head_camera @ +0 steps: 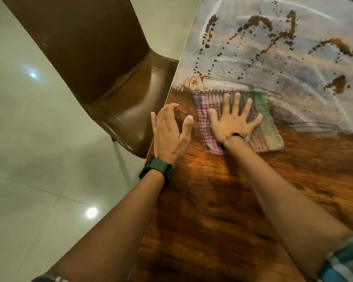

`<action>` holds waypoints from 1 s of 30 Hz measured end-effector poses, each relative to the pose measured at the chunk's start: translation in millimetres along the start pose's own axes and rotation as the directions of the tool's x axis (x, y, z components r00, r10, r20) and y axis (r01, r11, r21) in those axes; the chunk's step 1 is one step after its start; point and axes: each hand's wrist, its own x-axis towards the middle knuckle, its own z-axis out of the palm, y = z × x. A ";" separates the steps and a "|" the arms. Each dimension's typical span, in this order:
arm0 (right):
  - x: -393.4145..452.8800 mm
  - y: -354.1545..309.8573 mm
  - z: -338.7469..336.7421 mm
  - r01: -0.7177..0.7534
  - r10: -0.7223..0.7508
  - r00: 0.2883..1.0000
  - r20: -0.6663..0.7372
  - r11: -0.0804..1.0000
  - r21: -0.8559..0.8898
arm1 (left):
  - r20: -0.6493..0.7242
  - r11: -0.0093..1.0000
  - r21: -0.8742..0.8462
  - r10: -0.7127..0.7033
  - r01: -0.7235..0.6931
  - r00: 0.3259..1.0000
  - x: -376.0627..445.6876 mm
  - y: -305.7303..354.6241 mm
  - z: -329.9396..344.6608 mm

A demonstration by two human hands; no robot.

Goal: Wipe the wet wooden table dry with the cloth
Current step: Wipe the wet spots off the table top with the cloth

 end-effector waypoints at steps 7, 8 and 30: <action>-17.8 -78.7 9.5 0.398 -0.399 0.917 0.010 0.912 -0.098 | -0.107 1.000 -0.018 -0.020 0.018 0.994 -2.9 9.3 -3.7; -18.6 -69.2 7.5 0.424 -0.424 0.905 0.020 0.901 -0.089 | -0.099 1.000 -0.005 -0.010 0.010 0.995 -4.2 10.2 -3.4; -65.9 -17.9 9.6 0.305 -0.305 0.952 0.018 0.952 -0.020 | -0.059 0.993 0.033 0.115 -0.113 0.992 -26.6 38.2 7.7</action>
